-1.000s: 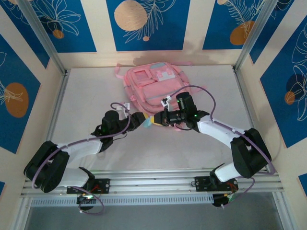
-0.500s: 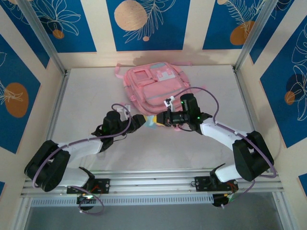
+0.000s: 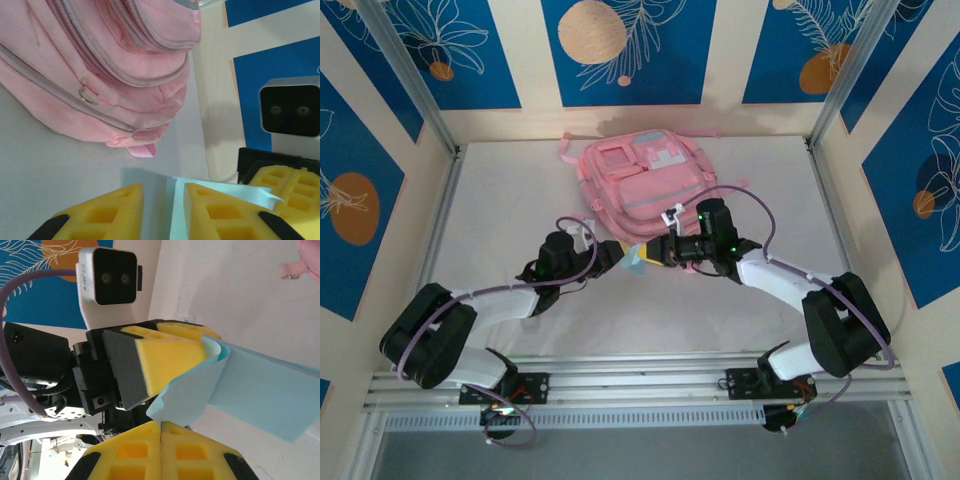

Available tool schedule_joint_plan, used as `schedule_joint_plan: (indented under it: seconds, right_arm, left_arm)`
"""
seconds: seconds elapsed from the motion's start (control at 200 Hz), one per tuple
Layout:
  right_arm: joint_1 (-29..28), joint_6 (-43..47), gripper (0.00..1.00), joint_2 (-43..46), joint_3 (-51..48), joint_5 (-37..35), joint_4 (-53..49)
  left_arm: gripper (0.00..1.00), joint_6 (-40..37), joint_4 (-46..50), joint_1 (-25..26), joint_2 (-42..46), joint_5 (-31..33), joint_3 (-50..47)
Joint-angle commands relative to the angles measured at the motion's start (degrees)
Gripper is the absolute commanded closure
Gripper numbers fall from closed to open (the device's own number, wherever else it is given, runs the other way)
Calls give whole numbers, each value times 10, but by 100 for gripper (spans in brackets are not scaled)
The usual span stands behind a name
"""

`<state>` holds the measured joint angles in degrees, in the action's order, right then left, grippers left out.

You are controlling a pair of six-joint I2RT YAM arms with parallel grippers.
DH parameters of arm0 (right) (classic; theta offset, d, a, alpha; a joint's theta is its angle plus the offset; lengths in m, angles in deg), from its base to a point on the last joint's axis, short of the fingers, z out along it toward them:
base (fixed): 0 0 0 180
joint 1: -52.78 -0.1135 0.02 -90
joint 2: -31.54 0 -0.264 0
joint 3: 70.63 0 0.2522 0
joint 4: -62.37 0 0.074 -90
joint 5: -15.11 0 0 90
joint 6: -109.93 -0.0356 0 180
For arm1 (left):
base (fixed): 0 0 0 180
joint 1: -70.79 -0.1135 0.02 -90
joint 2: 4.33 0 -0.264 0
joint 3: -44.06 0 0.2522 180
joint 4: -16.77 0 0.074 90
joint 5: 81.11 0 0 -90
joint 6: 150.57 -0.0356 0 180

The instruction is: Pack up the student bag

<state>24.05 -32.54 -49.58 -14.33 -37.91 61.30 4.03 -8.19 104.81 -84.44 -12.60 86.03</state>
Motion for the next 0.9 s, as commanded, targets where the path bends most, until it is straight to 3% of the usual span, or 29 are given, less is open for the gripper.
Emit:
schedule_joint_plan:
  seconds: [0.0, 0.115, 0.31, 0.55, 0.595, 0.73, 0.79, 0.89]
  right_arm:
    - [2, -5, 100, -11, -8, 16, 15]
    - [2, -2, 100, -15, -7, 14, 12]
    - [4, 2, 100, -13, -9, 12, 8]
    - [7, 10, 100, -10, -4, 8, -11]
    - [7, 14, 84, -6, -1, -4, -30]
    - [15, 21, 22, 19, -14, -45, -67]
    - [20, 24, 10, 34, -21, -62, -81]
    - [23, 32, 0, 51, -26, -94, -107]
  left_arm:
    - [73, 12, -60, 2, -9, -27, 7]
    - [74, 28, -89, 2, -19, -37, 4]
    - [100, 30, -95, 2, -23, -40, 2]
    - [100, 5, -52, 2, -5, -29, 6]
    - [100, -4, -34, 2, 3, -21, 8]
    - [100, -44, 31, -9, 31, 7, 23]
    - [100, -58, 51, -14, 41, 18, 34]
    - [100, -80, 78, -18, 49, 22, 62]
